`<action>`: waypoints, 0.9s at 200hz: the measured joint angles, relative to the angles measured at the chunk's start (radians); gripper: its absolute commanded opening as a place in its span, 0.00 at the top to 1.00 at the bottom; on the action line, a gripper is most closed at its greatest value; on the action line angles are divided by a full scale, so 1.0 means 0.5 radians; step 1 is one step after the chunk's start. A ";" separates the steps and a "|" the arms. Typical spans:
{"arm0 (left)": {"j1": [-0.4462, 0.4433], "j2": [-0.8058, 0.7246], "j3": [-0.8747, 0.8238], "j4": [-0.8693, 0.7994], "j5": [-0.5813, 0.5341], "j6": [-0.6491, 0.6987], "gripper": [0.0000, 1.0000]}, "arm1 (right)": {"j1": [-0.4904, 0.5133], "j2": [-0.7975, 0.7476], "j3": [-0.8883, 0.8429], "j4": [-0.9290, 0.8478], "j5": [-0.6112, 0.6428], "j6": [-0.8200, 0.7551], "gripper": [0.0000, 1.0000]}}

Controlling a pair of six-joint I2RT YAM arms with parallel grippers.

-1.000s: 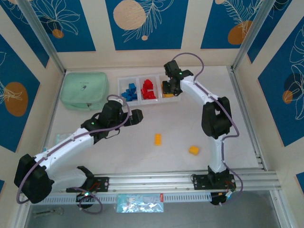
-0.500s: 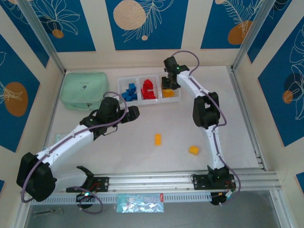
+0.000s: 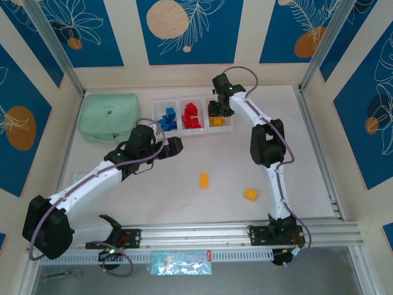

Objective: Sort the legos into containers by color
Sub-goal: Place the lego in the container, then pick up the lego from the bottom-center of the table.

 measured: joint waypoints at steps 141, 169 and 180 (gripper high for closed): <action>-0.089 -0.351 -0.315 -0.014 0.068 -0.040 0.01 | 0.344 -1.304 -1.517 0.232 -0.075 0.301 0.40; -0.091 -0.442 -0.365 -0.087 0.065 -0.039 0.01 | 0.516 -1.399 -1.743 0.259 -0.076 0.433 0.36; -0.091 -0.471 -0.382 -0.109 0.059 -0.039 0.01 | 0.593 -1.417 -1.819 0.275 -0.071 0.484 0.34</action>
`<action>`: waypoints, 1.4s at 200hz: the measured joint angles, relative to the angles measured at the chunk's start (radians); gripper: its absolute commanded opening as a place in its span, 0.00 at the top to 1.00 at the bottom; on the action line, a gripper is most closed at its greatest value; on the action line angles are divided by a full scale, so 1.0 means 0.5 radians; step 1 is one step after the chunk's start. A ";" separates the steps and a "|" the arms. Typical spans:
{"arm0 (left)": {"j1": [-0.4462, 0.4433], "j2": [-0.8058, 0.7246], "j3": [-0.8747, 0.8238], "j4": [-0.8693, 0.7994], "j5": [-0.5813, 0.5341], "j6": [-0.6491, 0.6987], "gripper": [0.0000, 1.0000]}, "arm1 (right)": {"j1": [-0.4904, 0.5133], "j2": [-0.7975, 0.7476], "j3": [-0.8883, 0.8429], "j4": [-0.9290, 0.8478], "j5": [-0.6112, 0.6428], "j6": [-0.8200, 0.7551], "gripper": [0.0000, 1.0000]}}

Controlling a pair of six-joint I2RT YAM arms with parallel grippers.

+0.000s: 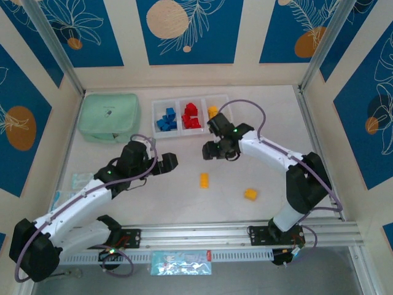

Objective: Sort the legos into containers by color
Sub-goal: Pick up the lego from the bottom-center of the table.

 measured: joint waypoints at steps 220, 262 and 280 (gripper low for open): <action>-0.002 -0.155 -0.245 -0.080 -0.121 -0.104 0.01 | 0.496 0.368 -0.157 0.140 0.284 0.556 0.55; -0.002 -0.155 -0.245 -0.054 -0.120 -0.105 0.01 | 0.496 0.397 -0.157 0.165 0.283 0.549 0.63; -0.002 -0.155 -0.245 -0.057 -0.120 -0.105 0.01 | 0.490 0.396 -0.157 0.163 0.282 0.550 0.64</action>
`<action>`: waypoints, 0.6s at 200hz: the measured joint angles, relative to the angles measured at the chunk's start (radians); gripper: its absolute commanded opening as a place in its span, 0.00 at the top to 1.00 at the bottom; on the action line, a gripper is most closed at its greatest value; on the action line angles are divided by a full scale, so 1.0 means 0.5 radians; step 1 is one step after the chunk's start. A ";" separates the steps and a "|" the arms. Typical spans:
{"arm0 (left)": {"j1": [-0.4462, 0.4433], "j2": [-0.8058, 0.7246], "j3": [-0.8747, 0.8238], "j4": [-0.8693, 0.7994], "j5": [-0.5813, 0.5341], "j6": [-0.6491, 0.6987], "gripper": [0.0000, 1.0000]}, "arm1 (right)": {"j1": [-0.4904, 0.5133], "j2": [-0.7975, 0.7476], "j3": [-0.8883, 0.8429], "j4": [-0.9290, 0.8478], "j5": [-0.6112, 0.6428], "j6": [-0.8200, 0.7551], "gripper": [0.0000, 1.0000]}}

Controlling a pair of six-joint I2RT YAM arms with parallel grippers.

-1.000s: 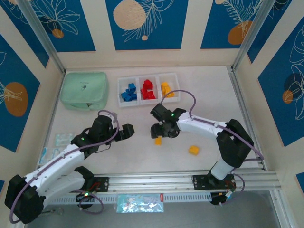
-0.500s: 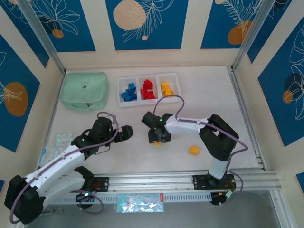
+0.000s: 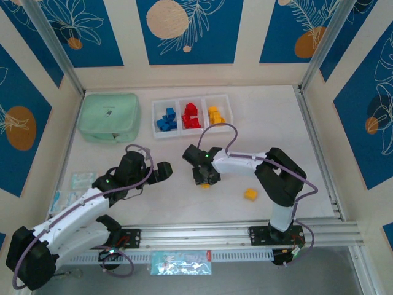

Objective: Sort the legos into containers by color
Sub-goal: Pick up the lego from the bottom-center of the table, then place the lego in the container.

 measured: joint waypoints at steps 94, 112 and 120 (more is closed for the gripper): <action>0.000 0.135 0.108 0.008 0.000 0.043 0.01 | -0.364 -0.261 0.135 -0.018 -0.028 -0.204 0.63; 0.000 0.211 0.176 0.018 0.001 0.061 0.01 | -0.523 -0.253 0.286 -0.020 -0.038 -0.295 0.63; 0.000 0.246 0.210 0.026 0.001 0.069 0.01 | -0.591 -0.237 0.365 -0.031 -0.041 -0.328 0.64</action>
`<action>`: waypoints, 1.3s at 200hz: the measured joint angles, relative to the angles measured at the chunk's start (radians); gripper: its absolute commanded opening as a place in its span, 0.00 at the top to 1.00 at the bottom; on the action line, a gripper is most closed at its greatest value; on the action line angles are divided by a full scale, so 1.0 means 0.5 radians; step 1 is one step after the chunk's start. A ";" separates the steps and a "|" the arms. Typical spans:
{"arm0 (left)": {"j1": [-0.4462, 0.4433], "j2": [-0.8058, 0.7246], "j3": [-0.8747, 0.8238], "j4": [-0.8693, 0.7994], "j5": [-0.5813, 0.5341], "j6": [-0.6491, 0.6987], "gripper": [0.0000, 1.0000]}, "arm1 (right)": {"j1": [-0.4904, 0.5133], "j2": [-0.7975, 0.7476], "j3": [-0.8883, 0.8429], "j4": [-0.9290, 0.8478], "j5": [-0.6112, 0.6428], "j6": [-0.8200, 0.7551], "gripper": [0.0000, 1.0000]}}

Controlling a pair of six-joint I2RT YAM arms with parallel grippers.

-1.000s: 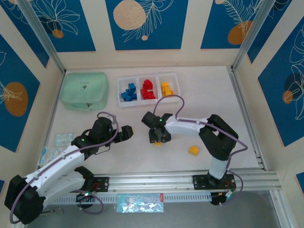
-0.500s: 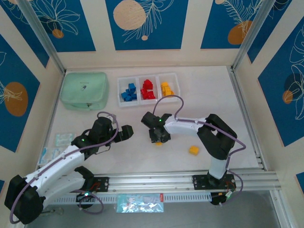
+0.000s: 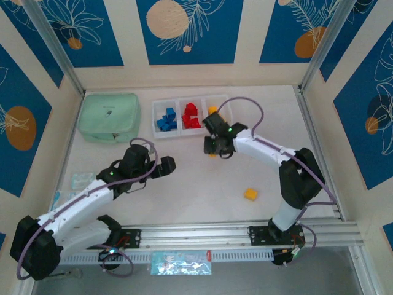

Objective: Sort the legos into containers by color
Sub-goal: Place the lego in the container.

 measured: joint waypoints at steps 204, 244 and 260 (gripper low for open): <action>0.123 0.546 0.330 0.195 0.114 0.082 0.01 | -0.476 1.275 1.627 -0.252 -0.044 -0.452 0.49; 0.123 0.542 0.351 0.201 0.152 0.082 0.01 | -0.462 0.977 1.315 -0.220 -0.072 -0.443 0.45; 0.123 0.529 0.350 0.201 0.165 0.082 0.01 | -0.449 0.780 1.135 -0.177 -0.079 -0.422 0.43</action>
